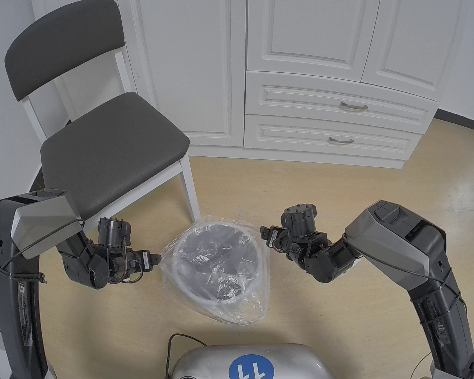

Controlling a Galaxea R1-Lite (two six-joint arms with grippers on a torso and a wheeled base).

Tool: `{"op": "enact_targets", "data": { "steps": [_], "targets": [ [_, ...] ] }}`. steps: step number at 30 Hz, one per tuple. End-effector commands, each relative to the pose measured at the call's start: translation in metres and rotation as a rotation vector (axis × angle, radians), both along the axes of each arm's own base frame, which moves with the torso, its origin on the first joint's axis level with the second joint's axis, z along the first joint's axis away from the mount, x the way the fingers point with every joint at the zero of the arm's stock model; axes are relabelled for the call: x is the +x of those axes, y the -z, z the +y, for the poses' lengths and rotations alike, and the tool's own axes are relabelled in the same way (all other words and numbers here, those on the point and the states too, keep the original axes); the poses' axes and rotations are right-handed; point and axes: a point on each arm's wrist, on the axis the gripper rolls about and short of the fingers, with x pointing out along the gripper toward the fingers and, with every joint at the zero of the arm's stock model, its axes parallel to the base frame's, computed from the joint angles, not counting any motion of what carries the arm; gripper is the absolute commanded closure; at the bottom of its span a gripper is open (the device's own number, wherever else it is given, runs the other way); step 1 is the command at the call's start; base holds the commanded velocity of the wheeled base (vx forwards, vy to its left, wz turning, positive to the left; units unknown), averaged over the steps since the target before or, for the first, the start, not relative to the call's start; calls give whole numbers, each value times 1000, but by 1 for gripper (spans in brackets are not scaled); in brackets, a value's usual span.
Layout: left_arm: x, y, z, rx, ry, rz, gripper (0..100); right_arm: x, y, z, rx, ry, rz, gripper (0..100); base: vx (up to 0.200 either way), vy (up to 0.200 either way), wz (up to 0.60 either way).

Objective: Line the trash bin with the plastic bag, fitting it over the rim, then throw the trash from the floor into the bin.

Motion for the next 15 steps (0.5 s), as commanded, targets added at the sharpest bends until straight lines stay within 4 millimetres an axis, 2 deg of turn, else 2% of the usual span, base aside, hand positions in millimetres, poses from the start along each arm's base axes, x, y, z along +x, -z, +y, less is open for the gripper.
{"op": "enact_targets", "data": {
  "steps": [1,6,11,15],
  "targets": [
    [-2,-7,0,3,6,-14,0,-7,-20,-3,0,-17,-27,0,0,0,0],
    [-4,-21,0,3,9,-41,0,-16,-33,-6,-30,-33,-32,0,0,0,0],
    [-12,-34,-1,-2,19,-55,0,-40,-63,-8,-67,-82,-76,0,0,0,0],
    [-16,-40,-4,-3,30,-61,0,-57,-72,-12,-135,-118,-80,0,0,0,0]
  ]
}}
